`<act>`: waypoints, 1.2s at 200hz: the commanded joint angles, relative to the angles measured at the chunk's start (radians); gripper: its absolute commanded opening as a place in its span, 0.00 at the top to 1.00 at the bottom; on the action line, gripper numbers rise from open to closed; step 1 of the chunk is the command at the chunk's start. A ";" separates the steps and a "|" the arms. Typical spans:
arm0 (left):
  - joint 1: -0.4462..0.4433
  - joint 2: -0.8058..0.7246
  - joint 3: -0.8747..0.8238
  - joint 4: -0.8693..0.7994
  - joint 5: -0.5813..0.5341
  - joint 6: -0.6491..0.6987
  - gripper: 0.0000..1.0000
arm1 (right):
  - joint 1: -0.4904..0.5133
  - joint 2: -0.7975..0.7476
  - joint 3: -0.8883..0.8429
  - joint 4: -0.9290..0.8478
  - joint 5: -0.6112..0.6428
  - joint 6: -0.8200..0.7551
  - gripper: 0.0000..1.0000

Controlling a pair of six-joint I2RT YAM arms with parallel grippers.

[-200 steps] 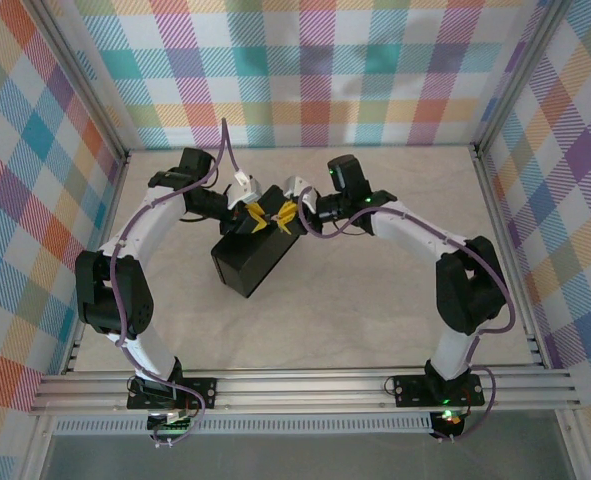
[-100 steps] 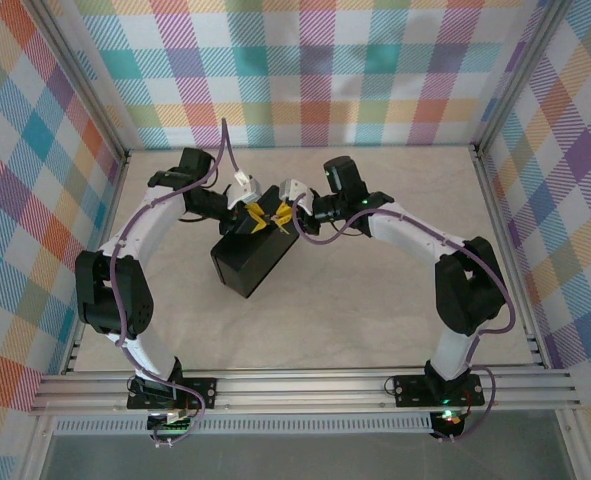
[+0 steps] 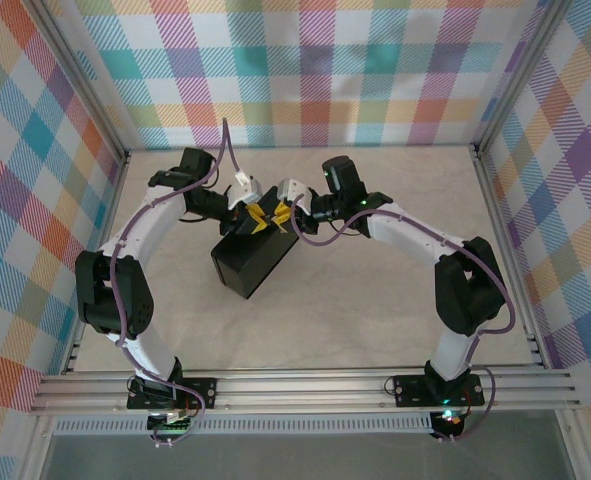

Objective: Unlock the padlock with the key

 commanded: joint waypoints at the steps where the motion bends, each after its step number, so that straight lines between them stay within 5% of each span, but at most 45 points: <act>1: -0.015 -0.028 0.021 -0.043 0.052 0.012 0.76 | 0.006 0.012 0.011 0.006 -0.009 -0.030 0.75; 111: -0.020 -0.047 0.008 -0.034 0.033 -0.001 0.77 | 0.015 0.003 -0.024 0.004 0.011 -0.054 0.72; 160: -0.020 -0.041 0.015 -0.033 0.046 -0.001 0.77 | 0.015 -0.002 -0.043 0.023 0.053 -0.052 0.85; 240: -0.046 -0.032 0.020 -0.033 0.026 0.000 0.77 | 0.015 -0.003 0.088 -0.171 -0.157 0.059 0.97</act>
